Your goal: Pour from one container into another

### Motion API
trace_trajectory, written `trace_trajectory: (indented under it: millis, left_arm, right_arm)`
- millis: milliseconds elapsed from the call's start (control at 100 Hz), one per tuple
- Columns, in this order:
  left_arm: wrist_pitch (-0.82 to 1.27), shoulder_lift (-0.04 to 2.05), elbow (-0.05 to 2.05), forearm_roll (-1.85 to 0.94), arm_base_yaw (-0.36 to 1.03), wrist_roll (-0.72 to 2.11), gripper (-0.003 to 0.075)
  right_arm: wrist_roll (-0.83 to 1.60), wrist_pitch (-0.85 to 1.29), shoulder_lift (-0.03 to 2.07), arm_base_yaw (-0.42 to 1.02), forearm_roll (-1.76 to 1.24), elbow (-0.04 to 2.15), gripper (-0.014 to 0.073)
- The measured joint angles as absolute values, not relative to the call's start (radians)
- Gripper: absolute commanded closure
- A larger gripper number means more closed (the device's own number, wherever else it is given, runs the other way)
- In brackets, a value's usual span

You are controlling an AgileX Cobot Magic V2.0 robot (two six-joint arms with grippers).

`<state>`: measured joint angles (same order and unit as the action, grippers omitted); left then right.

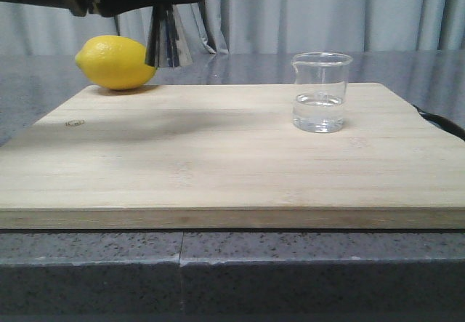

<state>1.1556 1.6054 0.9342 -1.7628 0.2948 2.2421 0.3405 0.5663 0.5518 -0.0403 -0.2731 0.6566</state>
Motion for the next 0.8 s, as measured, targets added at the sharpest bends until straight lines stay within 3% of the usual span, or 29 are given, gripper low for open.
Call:
trace_trajectory:
  millis: [440, 800]
  left_arm:
    - [1.112, 1.605, 1.000, -1.761, 0.382, 2.242, 0.0523]
    - [1.097, 1.605, 1.000, -1.761, 0.382, 2.242, 0.0523]
  right_arm:
    - [0.885, 0.621, 0.704, -0.040, -0.801, 0.658, -0.0013]
    - [0.934, 0.678, 0.808, -0.040, -0.842, 0.734, -0.0011]
